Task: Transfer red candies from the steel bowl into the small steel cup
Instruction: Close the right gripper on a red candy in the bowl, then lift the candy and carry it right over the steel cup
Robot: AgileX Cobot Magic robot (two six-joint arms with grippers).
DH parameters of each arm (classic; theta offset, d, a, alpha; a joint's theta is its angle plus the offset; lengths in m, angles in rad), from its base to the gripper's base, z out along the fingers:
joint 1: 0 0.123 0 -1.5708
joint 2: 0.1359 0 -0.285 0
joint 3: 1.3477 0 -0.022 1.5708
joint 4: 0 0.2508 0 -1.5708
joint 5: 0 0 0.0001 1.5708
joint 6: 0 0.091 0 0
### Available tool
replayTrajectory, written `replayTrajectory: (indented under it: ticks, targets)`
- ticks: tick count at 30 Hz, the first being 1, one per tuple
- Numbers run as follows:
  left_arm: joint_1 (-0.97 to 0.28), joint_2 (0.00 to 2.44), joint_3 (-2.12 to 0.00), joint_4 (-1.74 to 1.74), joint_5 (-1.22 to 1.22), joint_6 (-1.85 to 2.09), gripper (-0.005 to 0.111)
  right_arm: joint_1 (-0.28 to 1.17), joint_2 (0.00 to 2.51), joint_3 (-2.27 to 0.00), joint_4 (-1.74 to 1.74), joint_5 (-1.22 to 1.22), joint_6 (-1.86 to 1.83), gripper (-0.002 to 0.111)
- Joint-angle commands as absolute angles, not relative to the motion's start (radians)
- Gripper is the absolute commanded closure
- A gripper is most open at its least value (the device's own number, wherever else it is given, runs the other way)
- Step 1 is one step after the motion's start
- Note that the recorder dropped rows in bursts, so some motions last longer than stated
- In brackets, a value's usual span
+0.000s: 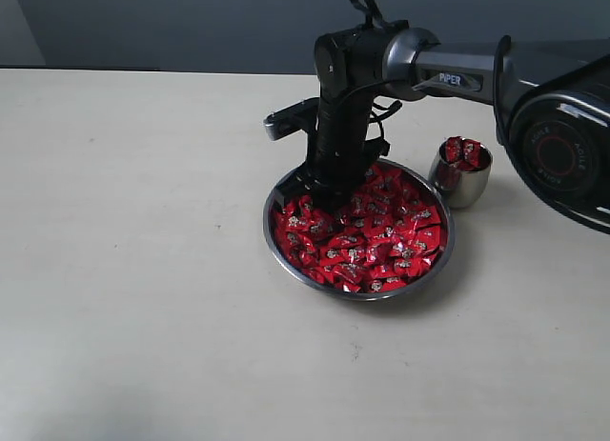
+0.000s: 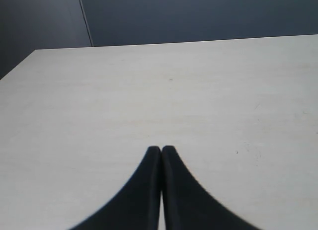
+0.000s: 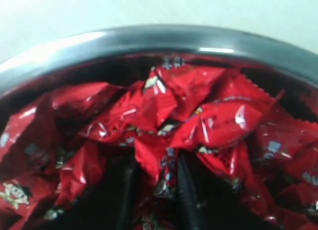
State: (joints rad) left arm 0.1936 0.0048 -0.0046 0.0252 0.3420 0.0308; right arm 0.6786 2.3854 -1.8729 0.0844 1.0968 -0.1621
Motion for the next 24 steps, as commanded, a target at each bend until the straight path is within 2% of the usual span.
replayTrajectory:
  ticks: [1, 24]
  targets:
    - [0.187, 0.0, 0.0, 0.027, 0.334, 0.029, 0.106, 0.678, 2.388, -1.88, 0.069, 1.092, -0.16, 0.109]
    - [0.187, 0.0, 0.0, 0.027, 0.334, 0.029, 0.106, 0.676, 2.237, -1.88, -0.017, 1.117, -0.123, 0.109]
